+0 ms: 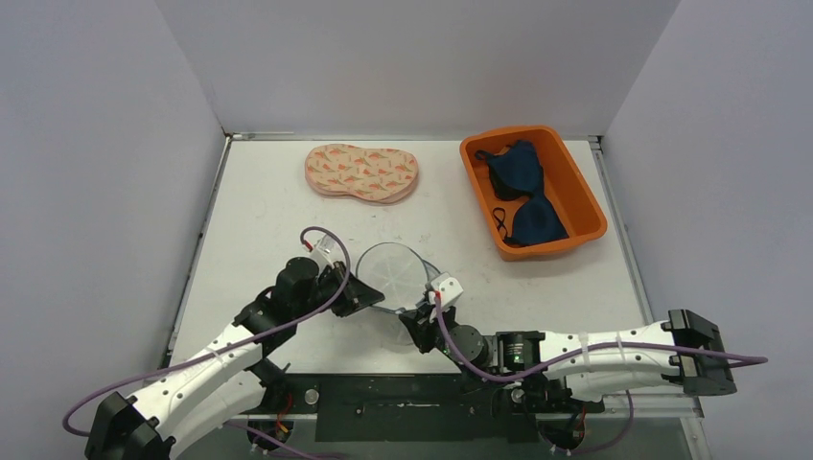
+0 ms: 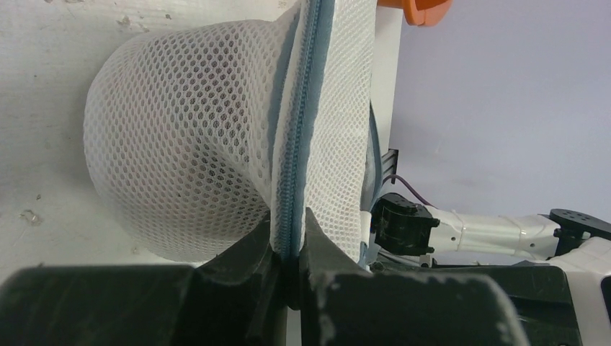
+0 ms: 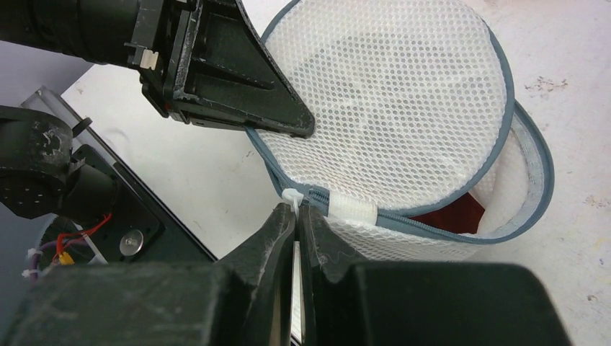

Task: Unzip the laundry bag and remove the bra
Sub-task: Unzip the laundry bag at the center of the board.

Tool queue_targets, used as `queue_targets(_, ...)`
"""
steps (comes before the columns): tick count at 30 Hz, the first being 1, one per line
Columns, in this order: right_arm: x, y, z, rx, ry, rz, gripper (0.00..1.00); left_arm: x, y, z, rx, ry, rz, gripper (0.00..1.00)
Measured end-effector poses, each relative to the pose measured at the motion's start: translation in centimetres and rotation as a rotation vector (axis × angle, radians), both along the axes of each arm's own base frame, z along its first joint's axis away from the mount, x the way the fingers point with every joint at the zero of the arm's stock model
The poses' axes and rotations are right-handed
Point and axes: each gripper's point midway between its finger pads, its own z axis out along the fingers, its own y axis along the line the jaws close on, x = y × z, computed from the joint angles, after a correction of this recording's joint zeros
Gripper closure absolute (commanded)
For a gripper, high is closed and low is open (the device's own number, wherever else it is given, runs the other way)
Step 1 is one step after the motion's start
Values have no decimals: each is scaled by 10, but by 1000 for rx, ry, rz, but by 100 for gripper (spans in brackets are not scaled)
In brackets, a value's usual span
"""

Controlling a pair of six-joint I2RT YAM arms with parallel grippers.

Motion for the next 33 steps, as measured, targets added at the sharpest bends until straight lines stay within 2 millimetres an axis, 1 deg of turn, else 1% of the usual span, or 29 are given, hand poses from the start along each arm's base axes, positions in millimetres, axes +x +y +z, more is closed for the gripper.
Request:
queue_targets(2, 0, -3, 1, 9, 3, -6, 95, 0, -2, 0, -2, -4, -13, 94)
queue_targets(5, 0, -6, -3, 3, 8, -10, 95, 2, -4, -3, 12, 4, -31, 89)
queue_targets(6, 0, -7, -5, 1, 10, -14, 95, 4, -5, -4, 21, 7, -38, 87)
queue_targets(7, 1, -8, -6, -3, 10, -18, 95, 6, -7, -5, 29, 10, -44, 81)
queue_targets(8, 1, -8, -7, -6, 9, -21, 95, 8, -8, -7, 40, 12, -50, 74)
queue_targets(9, 2, -10, -8, -10, 7, -28, 95, 12, -8, -8, 53, 12, -53, 71)
queue_targets(13, 7, -14, -9, -24, -2, -56, 94, 26, -4, -15, 99, 11, -36, 69)
queue_targets(14, 7, -15, -10, -27, -3, -58, 89, 27, -3, -16, 104, 10, -34, 69)
queue_targets(15, 8, -16, -10, -31, -4, -63, 80, 27, -2, -16, 107, 9, -33, 67)
queue_targets(16, 8, -17, -11, -34, -3, -67, 68, 27, -2, -15, 108, 4, -31, 63)
queue_targets(18, 9, -18, -12, -35, 2, -75, 48, 28, -1, -12, 106, -11, -26, 52)
queue_targets(19, 9, -19, -14, -42, 2, -78, 40, 28, 1, -9, 103, -22, -21, 47)
queue_targets(21, 9, -22, -16, -48, 10, -88, 30, 29, 4, -3, 102, -47, -12, 39)
queue_targets(23, 10, -25, -14, -40, 17, -99, 23, 30, 7, 0, 107, -64, -1, 34)
queue_targets(25, 10, -29, -12, -23, 29, -117, 17, 30, 12, -1, 123, -72, 10, 32)
queue_targets(28, 11, -33, -5, 39, 62, -156, 12, 29, 21, -7, 171, -73, 29, 32)
queue_targets(30, 12, -36, 0, 111, 102, -184, 10, 29, 27, -10, 197, -72, 42, 33)
queue_targets(33, 11, -38, 0, 242, 182, -225, 7, 29, 32, -9, 210, -85, 56, 33)
